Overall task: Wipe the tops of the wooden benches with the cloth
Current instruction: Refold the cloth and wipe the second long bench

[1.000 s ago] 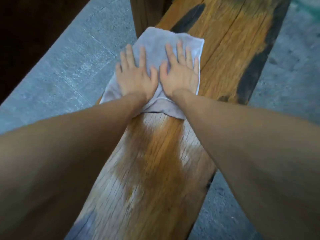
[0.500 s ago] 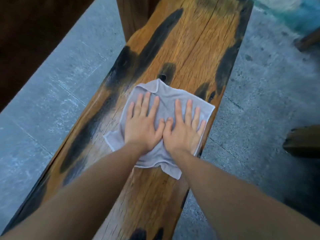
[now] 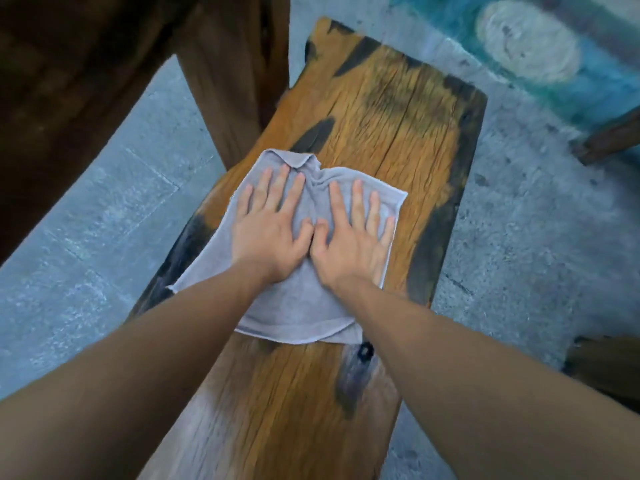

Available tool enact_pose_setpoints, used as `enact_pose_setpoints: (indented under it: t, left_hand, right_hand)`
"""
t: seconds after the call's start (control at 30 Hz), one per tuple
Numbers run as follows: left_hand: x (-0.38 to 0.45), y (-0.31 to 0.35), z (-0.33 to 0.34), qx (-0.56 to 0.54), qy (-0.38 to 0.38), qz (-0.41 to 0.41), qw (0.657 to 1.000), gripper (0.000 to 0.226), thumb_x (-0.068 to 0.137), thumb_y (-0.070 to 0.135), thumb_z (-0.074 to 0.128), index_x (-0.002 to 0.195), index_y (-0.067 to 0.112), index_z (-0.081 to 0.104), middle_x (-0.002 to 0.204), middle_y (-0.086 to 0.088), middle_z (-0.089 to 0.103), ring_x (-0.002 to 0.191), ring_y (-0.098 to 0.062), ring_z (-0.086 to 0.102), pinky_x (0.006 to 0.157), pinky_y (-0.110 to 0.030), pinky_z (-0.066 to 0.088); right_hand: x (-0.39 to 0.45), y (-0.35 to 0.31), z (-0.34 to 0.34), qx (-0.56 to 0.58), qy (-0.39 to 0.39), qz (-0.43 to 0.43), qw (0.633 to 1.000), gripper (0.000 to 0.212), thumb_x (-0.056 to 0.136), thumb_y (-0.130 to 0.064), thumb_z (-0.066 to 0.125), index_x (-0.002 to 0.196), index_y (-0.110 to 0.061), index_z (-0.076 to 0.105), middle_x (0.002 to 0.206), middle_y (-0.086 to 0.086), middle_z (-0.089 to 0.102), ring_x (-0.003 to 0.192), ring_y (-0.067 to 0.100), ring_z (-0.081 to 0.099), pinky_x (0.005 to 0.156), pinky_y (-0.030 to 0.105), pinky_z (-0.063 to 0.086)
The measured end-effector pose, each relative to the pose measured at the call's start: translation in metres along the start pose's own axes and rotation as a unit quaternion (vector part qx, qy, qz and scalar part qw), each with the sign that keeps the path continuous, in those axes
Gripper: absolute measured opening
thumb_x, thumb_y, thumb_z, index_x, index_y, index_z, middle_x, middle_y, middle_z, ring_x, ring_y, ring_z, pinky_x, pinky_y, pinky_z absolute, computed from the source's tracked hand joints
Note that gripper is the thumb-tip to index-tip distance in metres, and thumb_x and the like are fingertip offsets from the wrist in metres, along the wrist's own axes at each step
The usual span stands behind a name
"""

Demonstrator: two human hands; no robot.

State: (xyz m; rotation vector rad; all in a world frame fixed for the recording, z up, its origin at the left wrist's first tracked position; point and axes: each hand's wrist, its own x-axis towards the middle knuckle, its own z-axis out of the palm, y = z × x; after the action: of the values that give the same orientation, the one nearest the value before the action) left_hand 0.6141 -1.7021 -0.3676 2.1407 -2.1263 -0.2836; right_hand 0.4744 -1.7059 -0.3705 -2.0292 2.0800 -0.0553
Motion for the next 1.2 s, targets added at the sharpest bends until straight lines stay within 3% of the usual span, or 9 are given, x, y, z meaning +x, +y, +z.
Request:
enact_pose_setpoints:
  t: [0.13, 0.27, 0.37, 0.6, 0.73, 0.87, 1.07, 1.2]
  left_hand:
    - [0.081, 0.002, -0.004, -0.009, 0.013, -0.055, 0.998, 0.073, 0.094, 0.057, 0.017, 0.161, 0.028, 0.010, 0.169, -0.002, 0.006, 0.157, -0.022, 0.001, 0.126, -0.043, 0.003]
    - [0.130, 0.007, -0.003, -0.049, 0.022, -0.150, 0.987, 0.074, 0.092, 0.061, 0.024, 0.160, 0.032, 0.015, 0.168, -0.003, 0.013, 0.153, -0.029, 0.017, 0.121, -0.047, 0.019]
    - [0.136, 0.008, -0.003, -0.053, 0.027, -0.159, 0.985, 0.071, 0.096, 0.059, 0.029, 0.159, 0.032, 0.014, 0.168, -0.004, 0.015, 0.151, -0.032, 0.021, 0.118, -0.050, 0.026]
    - [0.059, 0.041, 0.001, -0.019, -0.004, -0.085, 0.996, 0.080, 0.091, 0.062, 0.018, 0.161, 0.024, 0.010, 0.168, -0.014, 0.005, 0.156, -0.032, 0.002, 0.125, -0.049, 0.003]
    - [-0.038, 0.091, 0.013, -0.028, -0.021, -0.056, 0.998, 0.074, 0.095, 0.058, 0.018, 0.161, 0.026, 0.008, 0.169, -0.011, 0.003, 0.156, -0.029, 0.001, 0.125, -0.048, 0.003]
    - [-0.099, 0.112, 0.027, -0.002, -0.034, -0.028, 0.999, 0.070, 0.099, 0.058, 0.017, 0.161, 0.030, 0.002, 0.169, -0.007, -0.003, 0.156, -0.026, -0.004, 0.125, -0.049, 0.005]
    - [-0.087, 0.110, 0.029, -0.010, -0.021, -0.028, 0.999, 0.069, 0.097, 0.060, 0.019, 0.160, 0.036, 0.005, 0.170, -0.001, -0.001, 0.157, -0.024, -0.003, 0.126, -0.047, 0.003]
    - [-0.057, 0.111, 0.023, -0.015, -0.027, -0.020, 0.999, 0.072, 0.095, 0.065, 0.020, 0.159, 0.039, 0.005, 0.170, 0.002, -0.001, 0.157, -0.023, -0.003, 0.126, -0.046, 0.002]
  right_hand:
    - [0.093, -0.010, -0.013, -0.006, -0.004, -0.026, 1.000, 0.064, 0.102, -0.049, 0.024, 0.161, -0.042, 0.001, 0.171, -0.006, -0.012, 0.156, 0.021, -0.016, 0.124, 0.054, -0.009]
    - [0.154, -0.015, -0.019, -0.008, -0.002, -0.053, 0.999, 0.064, 0.101, -0.050, 0.022, 0.161, -0.041, 0.004, 0.171, -0.005, -0.006, 0.157, 0.023, -0.010, 0.124, 0.055, -0.008]
    - [0.164, -0.016, -0.022, -0.004, -0.007, -0.069, 0.998, 0.064, 0.101, -0.051, 0.020, 0.162, -0.039, 0.004, 0.171, -0.003, -0.005, 0.157, 0.024, -0.010, 0.124, 0.055, -0.008]
    - [0.070, 0.030, -0.022, -0.022, -0.016, -0.041, 0.999, 0.063, 0.102, -0.053, 0.022, 0.161, -0.041, 0.003, 0.171, -0.007, -0.007, 0.157, 0.016, -0.008, 0.126, 0.048, -0.003]
    - [-0.031, 0.070, -0.023, 0.009, -0.026, 0.040, 0.999, 0.061, 0.104, -0.049, 0.022, 0.160, -0.042, 0.000, 0.170, -0.009, -0.011, 0.157, 0.014, -0.011, 0.126, 0.048, -0.002]
    - [-0.107, 0.089, -0.013, 0.077, -0.020, 0.117, 0.990, 0.058, 0.106, -0.045, 0.028, 0.160, -0.043, 0.007, 0.170, -0.011, -0.009, 0.157, 0.018, -0.008, 0.126, 0.051, 0.002]
    - [-0.091, 0.094, -0.007, 0.113, 0.011, 0.093, 0.989, 0.065, 0.103, -0.038, 0.040, 0.162, -0.035, 0.013, 0.171, -0.002, -0.009, 0.157, 0.029, -0.010, 0.127, 0.048, 0.000]
    - [-0.059, 0.104, -0.014, 0.086, 0.026, 0.061, 0.994, 0.068, 0.102, -0.043, 0.040, 0.162, -0.030, 0.013, 0.171, 0.004, -0.010, 0.156, 0.033, -0.016, 0.121, 0.033, -0.018]
